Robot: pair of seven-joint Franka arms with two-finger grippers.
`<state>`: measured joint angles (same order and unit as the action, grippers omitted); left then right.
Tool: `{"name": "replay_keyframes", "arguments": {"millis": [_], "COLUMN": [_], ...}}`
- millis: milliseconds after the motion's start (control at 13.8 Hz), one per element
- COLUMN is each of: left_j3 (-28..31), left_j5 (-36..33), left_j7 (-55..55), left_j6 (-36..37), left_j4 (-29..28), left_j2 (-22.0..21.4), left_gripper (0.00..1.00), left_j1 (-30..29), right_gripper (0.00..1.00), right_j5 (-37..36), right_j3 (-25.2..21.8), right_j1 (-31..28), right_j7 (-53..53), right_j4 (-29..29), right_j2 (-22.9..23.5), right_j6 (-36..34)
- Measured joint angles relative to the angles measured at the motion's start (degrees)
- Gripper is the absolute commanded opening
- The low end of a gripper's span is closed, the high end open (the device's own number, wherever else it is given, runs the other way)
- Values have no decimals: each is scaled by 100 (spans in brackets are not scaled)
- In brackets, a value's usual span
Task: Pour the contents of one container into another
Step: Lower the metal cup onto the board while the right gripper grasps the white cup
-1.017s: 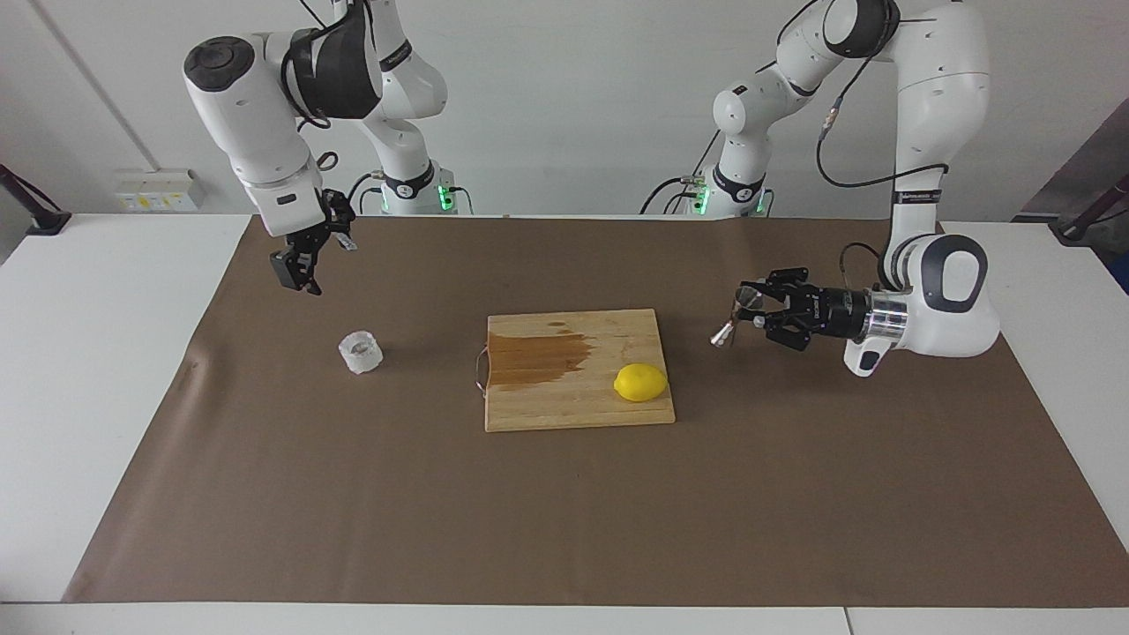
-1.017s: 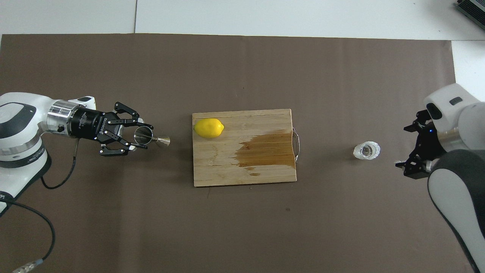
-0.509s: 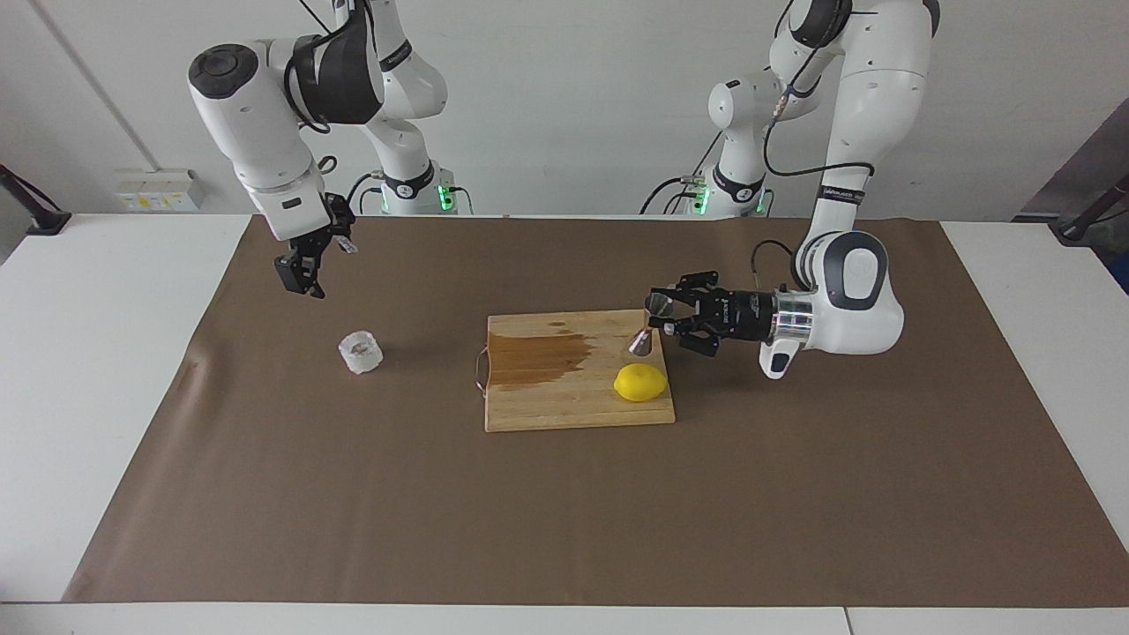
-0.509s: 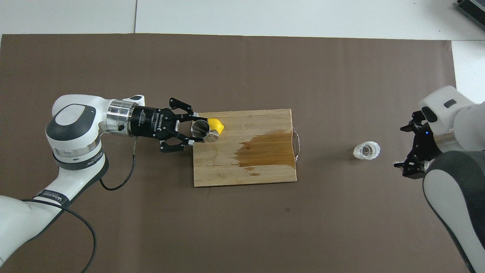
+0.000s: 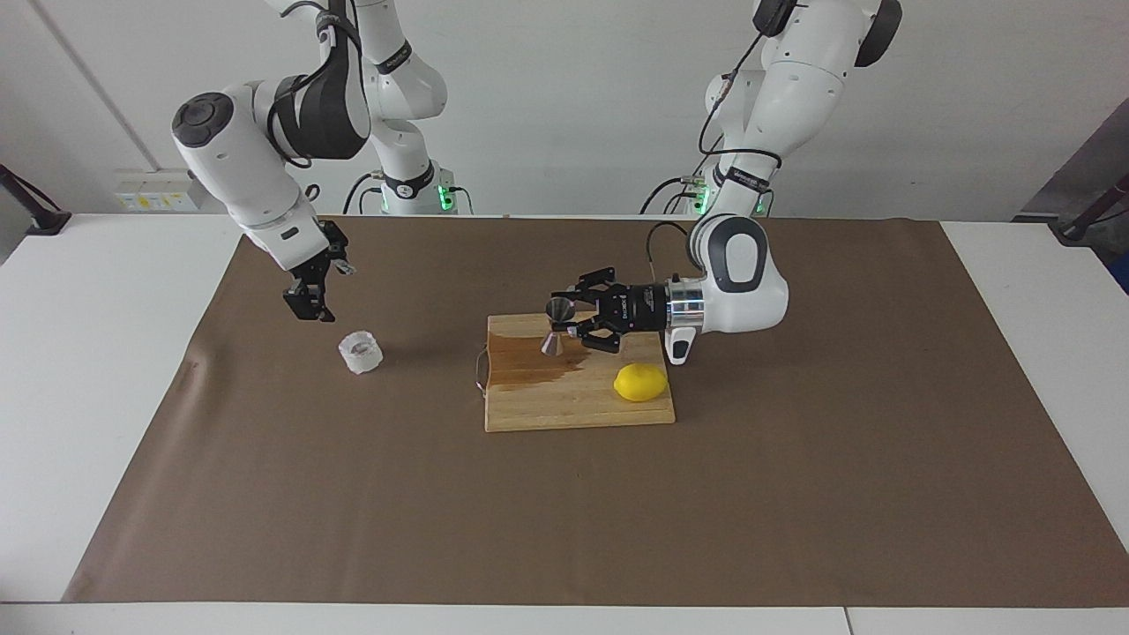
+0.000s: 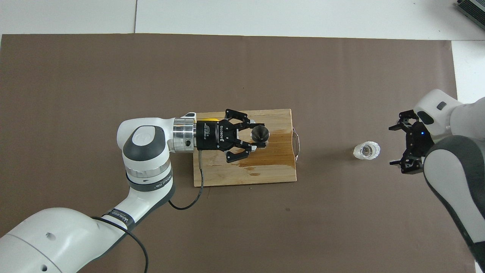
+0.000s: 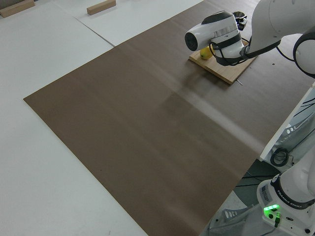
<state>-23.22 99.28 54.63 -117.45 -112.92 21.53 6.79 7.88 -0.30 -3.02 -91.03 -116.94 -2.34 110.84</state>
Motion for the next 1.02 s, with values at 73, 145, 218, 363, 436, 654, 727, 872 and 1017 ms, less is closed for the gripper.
{"name": "replay_keyframes", "arguments": {"millis": [73, 145, 218, 363, 436, 654, 727, 872, 1017], "left_j3": [3, 4, 7, 8, 11, 16, 21, 21, 24], "left_j5": [124, 188, 221, 249, 255, 271, 281, 326, 419], "left_j7": [-16, -55, -84, -134, -190, -342, -387, -585, -724], "left_j6": [-258, -501, -687, -929, -991, -1237, -1268, -1343, -1352], "left_j4": [-18, -32, -45, -86, -114, -207, -236, -306, -336], "left_j2": [-1, -2, -1, -2, -2, 0, 0, 10, 20], "left_gripper": [0, 0, 0, 0, 0, 0, 0, 0, 29], "left_j1": [198, 359, 485, 669, 732, 834, 851, 891, 912], "right_gripper": [100, 100, 100, 100, 100, 100, 100, 100, 100], "right_j5": [200, 375, 512, 768, 924, 1178, 1210, 1314, 1592], "right_j3": [-2, -5, -7, -10, -11, -10, -12, -15, -15], "right_j1": [-102, -193, -272, -385, -425, -548, -616, -745, -809], "right_j7": [-326, -651, -925, -1330, -1537, -2178, -2364, -2646, -2904], "right_j4": [-5, -8, -10, -13, -13, -15, -18, -54, -191], "right_j2": [122, 252, 377, 590, 690, 930, 1000, 1095, 1152], "right_j6": [33, 100, 185, 231, 241, 316, 322, 351, 492]}}
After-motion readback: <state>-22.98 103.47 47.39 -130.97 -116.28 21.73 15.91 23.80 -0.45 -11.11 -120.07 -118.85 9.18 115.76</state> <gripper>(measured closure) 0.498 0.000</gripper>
